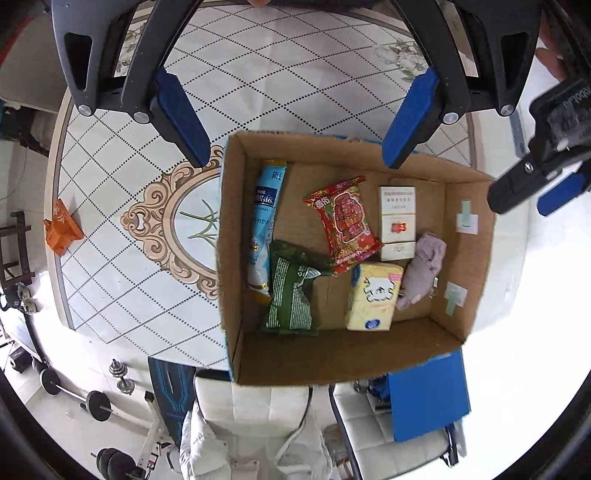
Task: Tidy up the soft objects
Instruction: 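Carry the cigarette pack and blue tube into the box and release both, then grasp the orange snack bag with the right gripper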
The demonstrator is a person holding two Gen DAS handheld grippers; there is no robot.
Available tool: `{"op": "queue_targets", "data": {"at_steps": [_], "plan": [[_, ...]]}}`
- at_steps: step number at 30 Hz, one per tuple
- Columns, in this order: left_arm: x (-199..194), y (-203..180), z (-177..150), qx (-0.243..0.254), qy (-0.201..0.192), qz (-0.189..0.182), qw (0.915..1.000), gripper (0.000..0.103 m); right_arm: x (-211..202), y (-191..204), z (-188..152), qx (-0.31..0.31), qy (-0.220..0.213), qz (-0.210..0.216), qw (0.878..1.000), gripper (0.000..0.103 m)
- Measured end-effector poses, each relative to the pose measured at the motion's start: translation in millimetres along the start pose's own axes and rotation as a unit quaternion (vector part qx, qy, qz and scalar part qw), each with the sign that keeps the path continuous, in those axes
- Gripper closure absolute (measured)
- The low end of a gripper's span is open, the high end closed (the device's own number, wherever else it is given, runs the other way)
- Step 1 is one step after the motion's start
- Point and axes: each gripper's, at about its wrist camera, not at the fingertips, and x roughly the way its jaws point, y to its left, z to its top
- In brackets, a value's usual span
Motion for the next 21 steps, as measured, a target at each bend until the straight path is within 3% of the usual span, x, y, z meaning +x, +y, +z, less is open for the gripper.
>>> {"op": "queue_targets", "data": {"at_steps": [6,10,14,21], "plan": [[-18.5,-21.2,-6.0,0.0,-0.02,0.009,0.9998,0.007,-23.6,-23.0,-9.4,0.011,-0.013,0.034,0.999,0.007],[-13.9,-44.6,2.7,-0.002,-0.026,0.013,0.9996,0.007,-34.2,-83.7,-6.4,0.08,-0.023,0.043,0.996,0.007],[8.2,-69.8,13.6,-0.007,-0.022,0.02,0.9995,0.007,-31.7,-180.6,2.6,0.175,-0.027,0.017,0.984,0.007],[85.4,-119.4,37.4,-0.027,0.014,0.047,0.9984,0.007,33.0,-363.6,22.3,0.345,0.007,-0.024,0.938,0.007]]}}
